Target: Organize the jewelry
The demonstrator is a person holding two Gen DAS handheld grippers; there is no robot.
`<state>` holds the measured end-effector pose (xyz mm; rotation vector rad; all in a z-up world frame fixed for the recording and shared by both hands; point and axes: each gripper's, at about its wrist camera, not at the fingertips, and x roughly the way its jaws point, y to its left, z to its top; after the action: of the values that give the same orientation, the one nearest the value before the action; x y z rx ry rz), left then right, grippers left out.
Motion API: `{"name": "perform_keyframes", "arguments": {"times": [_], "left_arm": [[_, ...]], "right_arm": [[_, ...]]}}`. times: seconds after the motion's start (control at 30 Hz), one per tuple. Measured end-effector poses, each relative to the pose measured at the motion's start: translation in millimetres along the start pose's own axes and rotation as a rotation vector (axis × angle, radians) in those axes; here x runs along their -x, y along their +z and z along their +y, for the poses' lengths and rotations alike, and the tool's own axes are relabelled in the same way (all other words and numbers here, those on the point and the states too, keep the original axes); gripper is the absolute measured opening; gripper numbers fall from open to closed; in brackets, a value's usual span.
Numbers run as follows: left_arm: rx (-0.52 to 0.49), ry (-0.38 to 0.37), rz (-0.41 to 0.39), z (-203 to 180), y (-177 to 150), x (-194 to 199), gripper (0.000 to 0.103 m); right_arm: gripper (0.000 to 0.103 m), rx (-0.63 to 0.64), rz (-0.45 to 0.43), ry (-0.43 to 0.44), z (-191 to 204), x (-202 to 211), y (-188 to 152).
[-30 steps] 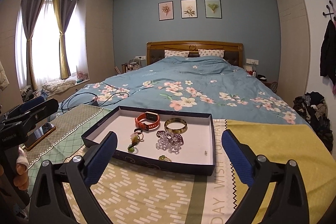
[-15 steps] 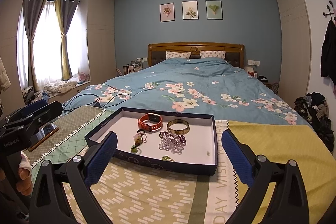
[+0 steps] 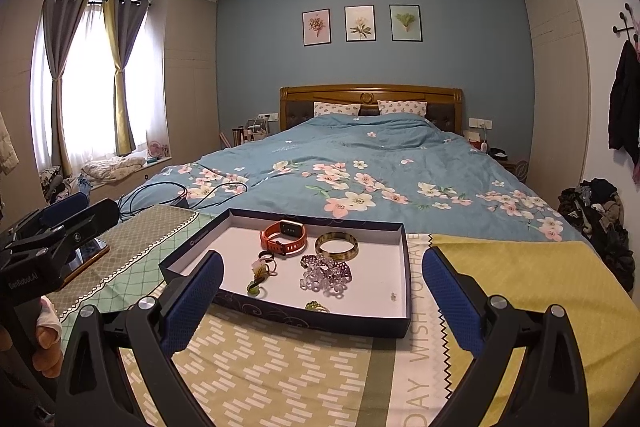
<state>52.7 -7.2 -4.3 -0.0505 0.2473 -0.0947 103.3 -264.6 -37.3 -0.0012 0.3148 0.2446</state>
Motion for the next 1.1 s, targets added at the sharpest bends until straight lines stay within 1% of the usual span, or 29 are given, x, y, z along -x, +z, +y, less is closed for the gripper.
{"name": "perform_keyframes", "arguments": {"times": [1.1], "left_arm": [[0.004,-0.012,0.012,-1.6,-3.1,-4.9,0.097]], "right_arm": [[0.096,-0.006,-0.016,-0.015,-3.5,-0.5,-0.8]]}}
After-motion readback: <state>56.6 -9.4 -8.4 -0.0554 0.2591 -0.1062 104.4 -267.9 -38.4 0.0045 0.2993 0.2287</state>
